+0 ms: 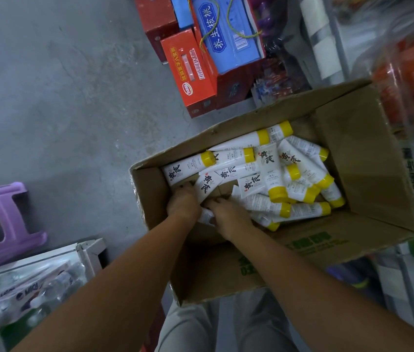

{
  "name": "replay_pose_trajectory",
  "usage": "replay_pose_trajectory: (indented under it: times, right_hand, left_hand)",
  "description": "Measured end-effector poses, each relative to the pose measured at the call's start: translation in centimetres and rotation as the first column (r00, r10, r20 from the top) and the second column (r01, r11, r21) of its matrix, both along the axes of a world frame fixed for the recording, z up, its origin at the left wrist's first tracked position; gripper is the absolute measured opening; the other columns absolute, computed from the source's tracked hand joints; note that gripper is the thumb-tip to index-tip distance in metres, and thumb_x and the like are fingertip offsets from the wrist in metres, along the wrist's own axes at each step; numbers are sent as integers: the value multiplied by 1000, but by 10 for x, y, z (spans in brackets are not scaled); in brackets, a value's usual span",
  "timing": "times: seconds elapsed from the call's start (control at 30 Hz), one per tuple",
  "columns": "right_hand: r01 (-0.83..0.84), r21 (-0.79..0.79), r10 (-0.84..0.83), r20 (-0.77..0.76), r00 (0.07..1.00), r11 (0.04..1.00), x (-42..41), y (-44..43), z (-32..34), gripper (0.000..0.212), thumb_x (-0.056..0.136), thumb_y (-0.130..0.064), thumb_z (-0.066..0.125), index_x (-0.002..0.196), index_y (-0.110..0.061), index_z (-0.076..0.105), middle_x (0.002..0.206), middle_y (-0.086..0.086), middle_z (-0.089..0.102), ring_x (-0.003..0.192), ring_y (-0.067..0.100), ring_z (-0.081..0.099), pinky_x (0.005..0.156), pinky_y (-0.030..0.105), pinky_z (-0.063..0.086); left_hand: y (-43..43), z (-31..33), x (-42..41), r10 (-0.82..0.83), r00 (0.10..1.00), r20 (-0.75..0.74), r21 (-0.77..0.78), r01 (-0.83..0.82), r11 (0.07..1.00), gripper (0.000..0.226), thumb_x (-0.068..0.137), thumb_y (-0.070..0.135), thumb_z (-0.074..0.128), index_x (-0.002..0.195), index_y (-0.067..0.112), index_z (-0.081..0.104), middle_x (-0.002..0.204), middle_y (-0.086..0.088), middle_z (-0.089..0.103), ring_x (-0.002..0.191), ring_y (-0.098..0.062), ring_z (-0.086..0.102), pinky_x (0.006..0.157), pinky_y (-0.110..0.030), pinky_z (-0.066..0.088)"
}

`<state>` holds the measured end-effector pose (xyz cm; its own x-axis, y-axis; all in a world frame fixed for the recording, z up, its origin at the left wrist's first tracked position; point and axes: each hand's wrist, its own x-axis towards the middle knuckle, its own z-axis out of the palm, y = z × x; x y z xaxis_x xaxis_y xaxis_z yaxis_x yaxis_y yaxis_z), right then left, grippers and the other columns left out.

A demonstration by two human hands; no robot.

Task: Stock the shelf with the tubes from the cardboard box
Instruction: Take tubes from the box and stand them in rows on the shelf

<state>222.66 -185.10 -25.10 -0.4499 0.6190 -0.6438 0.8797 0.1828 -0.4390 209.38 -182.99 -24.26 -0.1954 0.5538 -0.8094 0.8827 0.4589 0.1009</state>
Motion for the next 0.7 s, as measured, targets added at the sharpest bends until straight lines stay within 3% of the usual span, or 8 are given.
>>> replay_pose_trajectory:
  times: [0.17, 0.37, 0.53, 0.7]
  right_hand:
    - [11, -29, -11, -6, 1000, 1000, -8, 0, -2, 51, 85, -16, 67, 132, -27, 51, 126, 6, 57, 114, 32, 56, 87, 39, 47]
    - [25, -75, -28, -44, 999, 997, 1, 3, 3, 48, 86, -15, 65, 129, -26, 47, 125, 5, 57, 113, 31, 56, 81, 42, 51]
    - [82, -98, -94, -124, 988, 992, 17, 0, 12, 46, 87, -11, 62, 126, -30, 46, 121, 4, 56, 110, 30, 55, 79, 45, 52]
    - [195, -119, -219, -242, 945, 974, 35, -2, 21, 43, 88, -10, 61, 122, -34, 49, 117, -1, 59, 106, 24, 58, 80, 41, 52]
  left_hand:
    - [6, -1, -1, 87, 996, 35, -15, -86, 996, 46, 98, 21, 53, 140, 5, 41, 141, -19, 48, 131, -34, 49, 106, -43, 44]
    - [6, 2, 1, 12, 999, 39, -55, -10, 998, 50, 98, 25, 54, 140, 3, 36, 142, -20, 45, 133, -32, 46, 107, -38, 39]
    - [12, 12, 2, 55, 997, 58, -139, -47, 989, 35, 98, 21, 56, 126, 2, 51, 130, -18, 57, 120, -30, 56, 95, -34, 46]
    - [10, 20, 0, 110, 991, 71, -187, -95, 978, 38, 96, 21, 58, 129, 3, 51, 130, -17, 57, 118, -31, 57, 92, -34, 48]
